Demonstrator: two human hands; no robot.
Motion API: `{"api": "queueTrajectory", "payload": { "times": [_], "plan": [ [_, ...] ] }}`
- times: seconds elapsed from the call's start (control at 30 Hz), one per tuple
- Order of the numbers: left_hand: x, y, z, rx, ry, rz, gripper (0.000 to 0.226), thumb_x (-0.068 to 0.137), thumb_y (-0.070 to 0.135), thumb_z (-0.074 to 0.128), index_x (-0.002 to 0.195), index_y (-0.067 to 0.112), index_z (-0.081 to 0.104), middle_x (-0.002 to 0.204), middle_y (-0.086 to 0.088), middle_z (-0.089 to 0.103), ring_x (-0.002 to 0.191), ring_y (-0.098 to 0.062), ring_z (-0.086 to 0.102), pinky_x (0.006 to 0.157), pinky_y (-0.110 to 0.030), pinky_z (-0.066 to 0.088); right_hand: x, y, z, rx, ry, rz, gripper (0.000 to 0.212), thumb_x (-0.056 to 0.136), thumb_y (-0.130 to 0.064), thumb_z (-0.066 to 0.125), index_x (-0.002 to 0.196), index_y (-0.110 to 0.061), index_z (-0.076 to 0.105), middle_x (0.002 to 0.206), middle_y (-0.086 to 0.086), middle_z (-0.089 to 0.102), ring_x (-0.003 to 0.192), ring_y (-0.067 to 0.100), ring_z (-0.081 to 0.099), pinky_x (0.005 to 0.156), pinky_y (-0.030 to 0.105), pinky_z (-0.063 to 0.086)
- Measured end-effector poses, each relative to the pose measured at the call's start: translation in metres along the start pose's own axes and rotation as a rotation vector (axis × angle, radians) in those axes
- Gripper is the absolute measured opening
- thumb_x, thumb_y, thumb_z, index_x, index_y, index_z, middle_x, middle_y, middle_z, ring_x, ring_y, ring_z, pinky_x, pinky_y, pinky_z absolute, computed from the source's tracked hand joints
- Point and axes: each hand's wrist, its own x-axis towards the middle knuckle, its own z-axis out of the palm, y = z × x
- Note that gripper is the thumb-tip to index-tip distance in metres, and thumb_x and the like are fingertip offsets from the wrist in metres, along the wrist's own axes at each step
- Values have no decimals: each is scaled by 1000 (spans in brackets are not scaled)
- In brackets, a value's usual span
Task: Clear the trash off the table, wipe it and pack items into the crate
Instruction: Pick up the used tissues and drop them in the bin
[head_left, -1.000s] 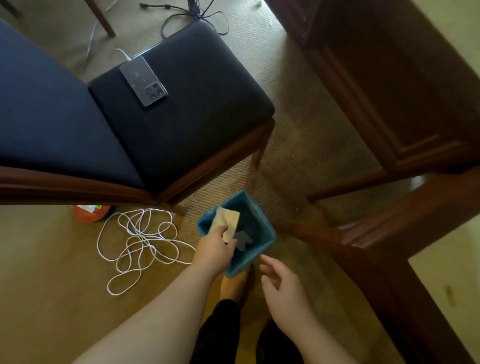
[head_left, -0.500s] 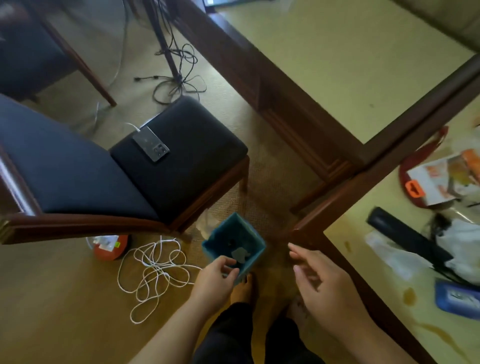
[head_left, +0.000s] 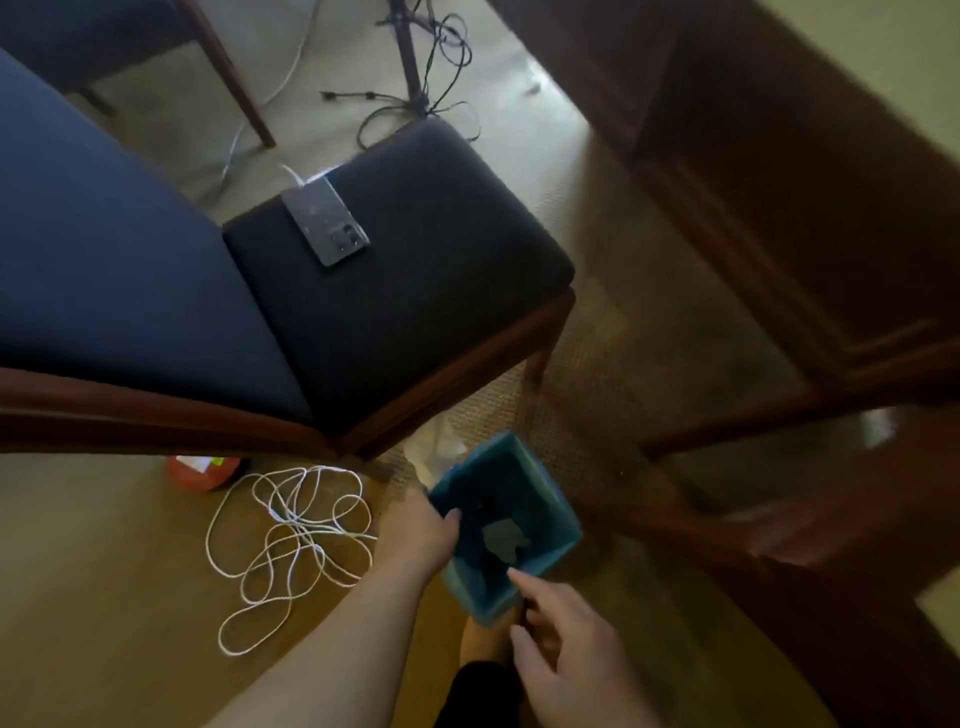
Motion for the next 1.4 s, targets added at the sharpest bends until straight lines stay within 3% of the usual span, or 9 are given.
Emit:
{"api": "queueTrajectory", "payload": {
  "times": [0.27,0.37,0.47,0.63,0.73,0.9,1.0,1.13,1.4],
  "plan": [
    [120,-24,74,163,31,64,71,103,34,58,163,26,21,159,-19,33,147,-43,35,118,-51,36,79,82,42,-97,66,-29,55,97,-22,71,140,-49,54,124,-33,55,119,-17,47,96,7,43],
    [143,-37,86,230,94,135,55,99,18,57,153,17,44,144,-21,53,131,-40,54,109,-46,45,95,94,49,-123,64,-36,53,98,-22,70,143,-46,55,123,-35,51,120,-9,51,103,16,45],
    [141,-45,90,159,309,298,22,92,11,65,112,10,73,114,-18,69,104,-39,66,91,-42,51,101,98,49,-141,32,-40,49,102,-25,64,144,-46,51,125,-36,48,122,-8,49,105,16,44],
    [96,-58,98,248,643,628,17,87,10,72,104,8,75,89,-12,70,80,-36,58,70,-46,50,93,99,49,-181,22,-10,47,102,-26,64,144,-44,52,121,-36,48,114,-15,47,88,1,38],
    [61,-52,113,359,394,746,34,88,12,73,121,13,67,100,-8,68,88,-33,56,75,-50,53,80,100,50,-196,48,-14,48,100,-23,67,143,-38,56,119,-31,52,113,-10,52,88,4,40],
    [20,-38,113,458,-202,321,75,104,23,56,166,38,16,168,-11,27,149,-34,33,120,-47,36,47,87,36,-174,55,15,50,100,-26,66,144,-46,51,127,-33,48,122,-8,50,101,15,46],
    [-13,-15,75,257,-93,334,65,101,21,59,159,36,34,153,-6,47,137,-26,50,113,-45,47,12,62,15,-208,47,-65,51,101,-28,64,142,-53,46,127,-40,42,127,-13,43,95,3,40],
    [-92,35,1,18,88,415,47,101,28,65,146,29,54,132,5,64,122,-12,62,104,-42,55,-57,12,-23,-257,149,-299,51,102,-23,63,149,-38,52,138,-26,48,134,-7,42,109,11,39],
    [-301,156,-100,-140,134,698,26,101,28,66,126,29,63,103,16,68,95,3,66,79,-25,59,-229,-65,-132,-186,640,-547,38,101,-11,65,138,-10,65,125,-3,66,119,9,61,102,20,49]
  ]
}}
